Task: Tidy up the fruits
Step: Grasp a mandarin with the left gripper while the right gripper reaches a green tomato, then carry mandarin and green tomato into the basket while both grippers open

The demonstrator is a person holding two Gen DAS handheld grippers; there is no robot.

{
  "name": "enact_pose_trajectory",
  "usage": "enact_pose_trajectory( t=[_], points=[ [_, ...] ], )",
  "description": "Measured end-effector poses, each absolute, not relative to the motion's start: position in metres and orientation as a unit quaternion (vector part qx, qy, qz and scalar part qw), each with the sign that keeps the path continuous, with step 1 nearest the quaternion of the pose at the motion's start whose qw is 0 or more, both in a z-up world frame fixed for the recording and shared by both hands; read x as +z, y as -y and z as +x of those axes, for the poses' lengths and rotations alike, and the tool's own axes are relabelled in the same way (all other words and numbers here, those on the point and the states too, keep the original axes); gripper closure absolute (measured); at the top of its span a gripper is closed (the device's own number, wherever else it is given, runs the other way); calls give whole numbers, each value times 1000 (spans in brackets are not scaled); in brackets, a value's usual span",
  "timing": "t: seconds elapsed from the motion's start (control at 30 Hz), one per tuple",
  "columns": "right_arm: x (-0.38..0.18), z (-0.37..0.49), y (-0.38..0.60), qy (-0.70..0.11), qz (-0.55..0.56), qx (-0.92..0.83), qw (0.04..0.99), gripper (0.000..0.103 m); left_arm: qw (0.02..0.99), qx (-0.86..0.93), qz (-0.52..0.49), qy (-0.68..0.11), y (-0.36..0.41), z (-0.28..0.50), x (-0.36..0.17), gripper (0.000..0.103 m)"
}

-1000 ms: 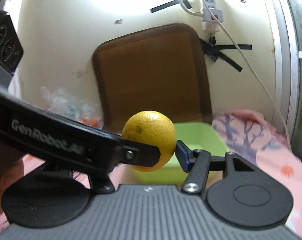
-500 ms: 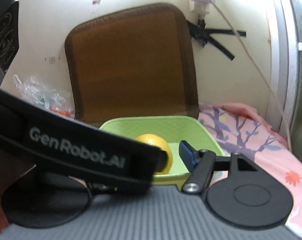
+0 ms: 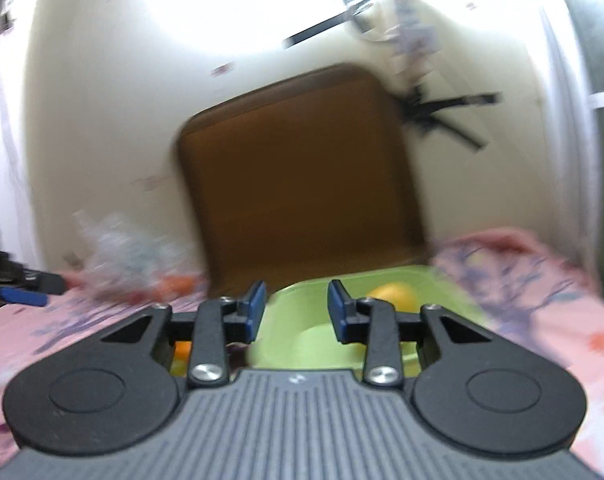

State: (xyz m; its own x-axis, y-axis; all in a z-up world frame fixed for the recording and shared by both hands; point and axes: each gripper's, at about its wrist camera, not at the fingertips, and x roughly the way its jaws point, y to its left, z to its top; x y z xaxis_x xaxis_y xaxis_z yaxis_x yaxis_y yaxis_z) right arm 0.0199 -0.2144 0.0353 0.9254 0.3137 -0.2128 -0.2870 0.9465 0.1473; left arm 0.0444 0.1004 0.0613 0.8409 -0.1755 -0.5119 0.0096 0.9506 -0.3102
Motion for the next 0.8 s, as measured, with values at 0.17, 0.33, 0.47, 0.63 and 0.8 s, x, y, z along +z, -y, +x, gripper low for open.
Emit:
enact_pose_trajectory(
  t=[0.17, 0.33, 0.47, 0.63, 0.8],
  points=[
    [20, 31, 152, -178, -28, 209, 961, 67, 942, -87, -128, -297, -83, 58, 45, 23],
    [9, 54, 121, -223, -64, 227, 946, 66, 939, -112, -73, -317, -45, 73, 31, 23],
    [4, 70, 111, -247, -86, 229, 938, 66, 935, -106, -66, -333, -39, 92, 18, 23],
    [-9, 91, 103, -281, -99, 233, 926, 66, 933, -102, -50, -343, -27, 100, 2, 50],
    [-6, 83, 104, -267, -102, 230, 930, 73, 927, -109, -74, -351, -30, 93, 6, 61]
  ],
)
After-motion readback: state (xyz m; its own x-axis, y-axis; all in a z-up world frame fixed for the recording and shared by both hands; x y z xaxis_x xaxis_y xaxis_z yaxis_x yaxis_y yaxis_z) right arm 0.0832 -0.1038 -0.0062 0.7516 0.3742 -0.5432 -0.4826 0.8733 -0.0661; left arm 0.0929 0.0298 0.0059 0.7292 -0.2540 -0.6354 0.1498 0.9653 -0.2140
